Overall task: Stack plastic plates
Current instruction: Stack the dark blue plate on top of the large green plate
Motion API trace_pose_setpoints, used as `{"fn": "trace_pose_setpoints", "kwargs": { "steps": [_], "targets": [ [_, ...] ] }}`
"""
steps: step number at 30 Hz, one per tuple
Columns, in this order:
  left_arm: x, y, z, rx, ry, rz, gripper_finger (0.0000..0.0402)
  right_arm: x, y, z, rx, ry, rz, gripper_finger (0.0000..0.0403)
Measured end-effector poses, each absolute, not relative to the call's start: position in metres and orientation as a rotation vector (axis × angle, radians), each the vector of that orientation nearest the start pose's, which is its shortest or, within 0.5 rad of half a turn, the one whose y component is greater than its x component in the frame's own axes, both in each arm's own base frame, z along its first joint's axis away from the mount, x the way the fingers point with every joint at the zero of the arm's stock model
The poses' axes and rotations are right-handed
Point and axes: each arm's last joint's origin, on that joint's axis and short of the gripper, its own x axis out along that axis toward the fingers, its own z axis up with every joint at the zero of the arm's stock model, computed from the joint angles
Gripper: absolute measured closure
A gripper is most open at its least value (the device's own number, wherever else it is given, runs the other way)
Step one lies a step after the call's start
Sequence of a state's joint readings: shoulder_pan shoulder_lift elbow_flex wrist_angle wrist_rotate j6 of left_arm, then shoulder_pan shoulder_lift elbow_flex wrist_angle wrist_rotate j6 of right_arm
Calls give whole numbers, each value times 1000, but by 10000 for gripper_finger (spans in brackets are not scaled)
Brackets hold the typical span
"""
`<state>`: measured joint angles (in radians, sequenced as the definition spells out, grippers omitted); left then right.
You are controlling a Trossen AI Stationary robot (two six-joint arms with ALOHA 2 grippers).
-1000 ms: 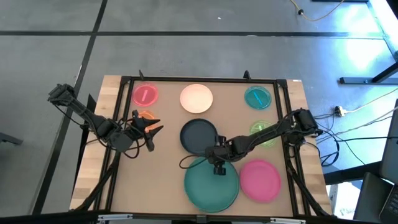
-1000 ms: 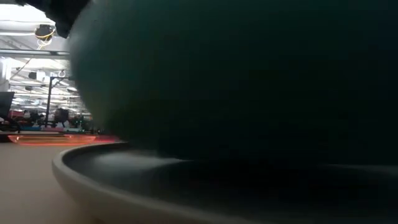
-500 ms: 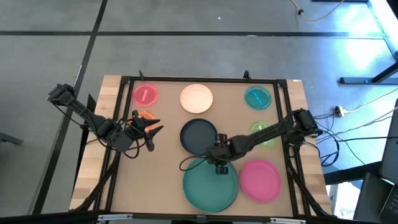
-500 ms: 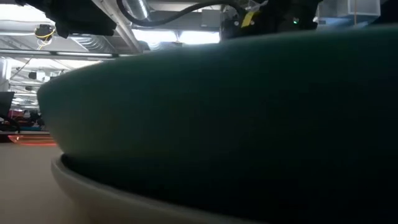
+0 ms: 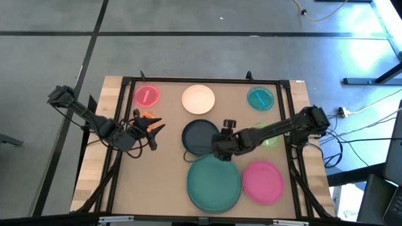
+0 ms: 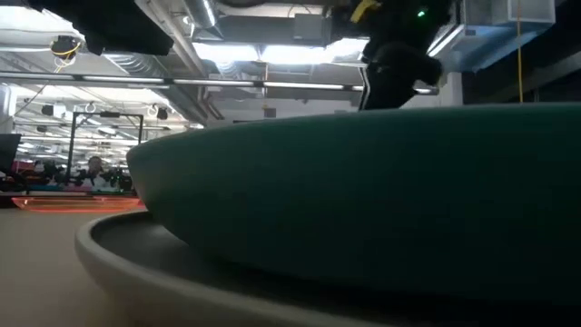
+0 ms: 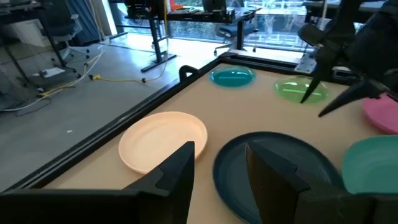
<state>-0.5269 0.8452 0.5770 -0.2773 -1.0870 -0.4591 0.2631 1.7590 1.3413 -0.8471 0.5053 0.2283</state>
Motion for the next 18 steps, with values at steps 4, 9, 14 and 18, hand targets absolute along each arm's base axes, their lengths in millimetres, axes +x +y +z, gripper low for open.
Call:
{"fn": "trace_pose_setpoints", "kwargs": {
  "steps": [4,9,14,18],
  "targets": [
    [159,-55,251,-53,256,635,265,343,50,221,-212,1128,-397,251],
    [162,-50,250,-43,294,607,265,347,12,202,-59,1109,-411,251],
    [164,-46,250,-48,308,605,265,347,-20,194,109,1083,-458,251],
    [165,-44,250,-53,312,606,265,343,-32,186,182,1081,-496,251]
  ]
}}
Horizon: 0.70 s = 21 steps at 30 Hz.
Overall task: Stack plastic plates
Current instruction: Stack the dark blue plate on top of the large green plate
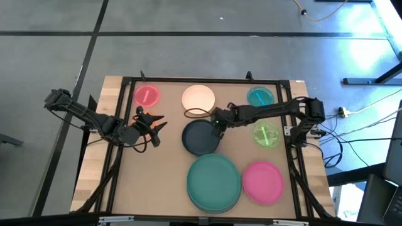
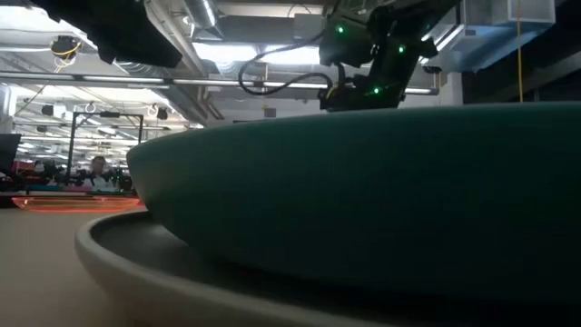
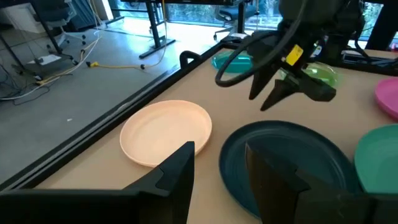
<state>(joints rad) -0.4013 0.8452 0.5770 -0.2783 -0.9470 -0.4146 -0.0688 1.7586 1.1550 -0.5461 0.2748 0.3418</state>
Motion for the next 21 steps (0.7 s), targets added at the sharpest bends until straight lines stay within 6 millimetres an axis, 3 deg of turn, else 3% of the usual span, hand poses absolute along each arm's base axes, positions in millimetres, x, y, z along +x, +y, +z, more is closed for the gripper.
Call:
{"fn": "trace_pose_setpoints", "kwargs": {
  "steps": [11,21],
  "targets": [
    [165,-43,250,-55,311,613,265,342,-28,166,273,987,-424,251],
    [165,-43,249,-50,318,614,265,349,-28,145,265,1021,-393,251]
  ]
}}
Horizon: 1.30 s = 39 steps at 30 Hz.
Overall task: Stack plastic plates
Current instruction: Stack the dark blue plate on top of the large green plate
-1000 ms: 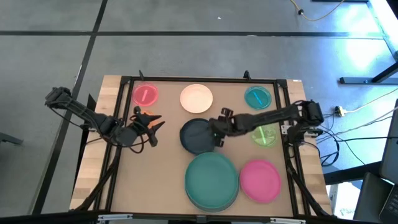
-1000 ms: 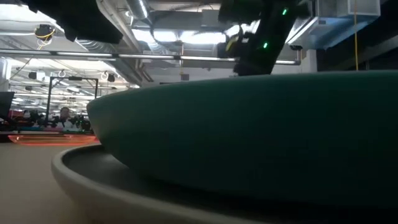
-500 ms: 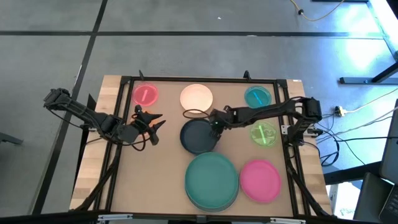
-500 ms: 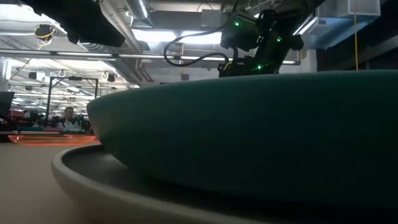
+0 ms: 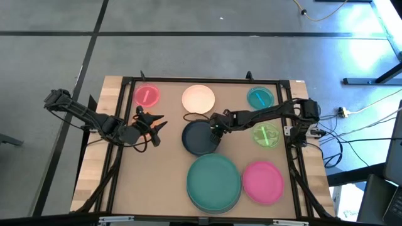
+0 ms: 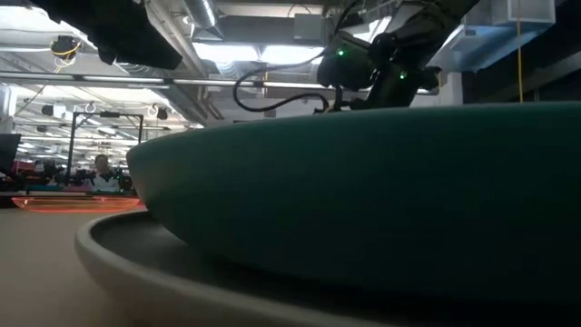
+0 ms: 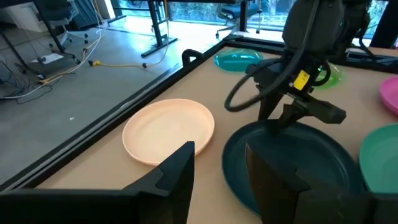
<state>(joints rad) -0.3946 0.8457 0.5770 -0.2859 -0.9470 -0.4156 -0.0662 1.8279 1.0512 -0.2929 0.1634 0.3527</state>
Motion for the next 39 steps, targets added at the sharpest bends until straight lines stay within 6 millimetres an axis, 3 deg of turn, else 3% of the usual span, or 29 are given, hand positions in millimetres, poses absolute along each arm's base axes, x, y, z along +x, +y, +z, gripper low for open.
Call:
{"fn": "trace_pose_setpoints", "kwargs": {
  "steps": [9,20,32,39],
  "targets": [
    [165,-43,249,-48,321,613,265,350,-28,143,243,1025,-377,265],
    [165,-43,249,-47,319,618,265,354,-33,146,210,966,-422,393],
    [165,-43,249,-46,319,618,265,359,-49,152,152,906,-411,399],
    [165,-43,249,-46,319,618,265,367,-51,170,112,886,-392,401]
  ]
}}
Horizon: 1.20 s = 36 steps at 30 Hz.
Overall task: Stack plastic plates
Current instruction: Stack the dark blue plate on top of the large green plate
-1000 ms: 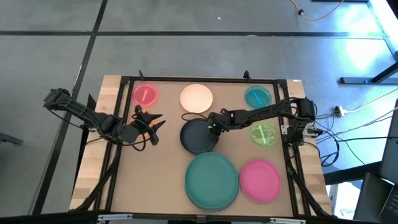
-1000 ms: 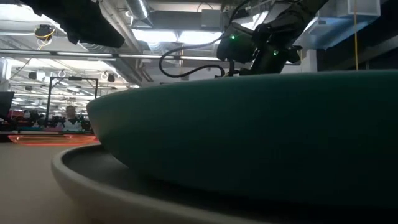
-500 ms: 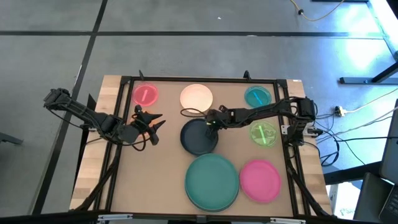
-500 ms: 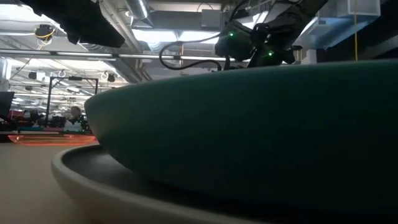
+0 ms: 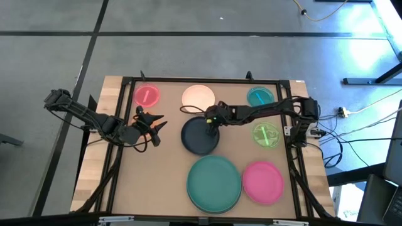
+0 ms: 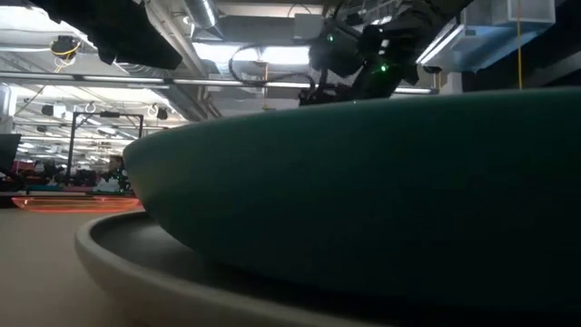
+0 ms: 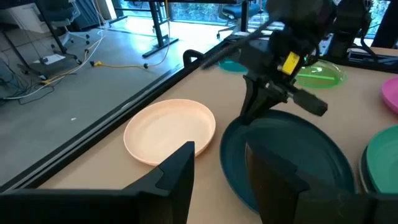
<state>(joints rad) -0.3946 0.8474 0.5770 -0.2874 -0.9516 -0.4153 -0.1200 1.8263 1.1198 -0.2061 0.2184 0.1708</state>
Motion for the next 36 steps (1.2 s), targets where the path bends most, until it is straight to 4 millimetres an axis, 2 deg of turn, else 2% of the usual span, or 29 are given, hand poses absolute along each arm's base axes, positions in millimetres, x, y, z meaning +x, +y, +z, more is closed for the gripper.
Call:
{"fn": "trace_pose_setpoints", "kwargs": {
  "steps": [6,15,19,22,28,36],
  "targets": [
    [165,-43,248,-39,327,620,265,366,-51,193,90,856,-388,403],
    [166,-44,246,-30,336,623,265,341,-47,240,88,801,-391,403],
    [166,-44,246,-29,336,624,265,329,-40,254,93,808,-360,403],
    [166,-44,246,-29,335,626,265,323,-29,261,86,813,-316,403],
    [166,-44,246,-30,334,626,265,317,6,270,96,804,-179,403],
    [166,-44,246,-30,334,626,265,313,58,268,86,832,68,402]
  ]
}}
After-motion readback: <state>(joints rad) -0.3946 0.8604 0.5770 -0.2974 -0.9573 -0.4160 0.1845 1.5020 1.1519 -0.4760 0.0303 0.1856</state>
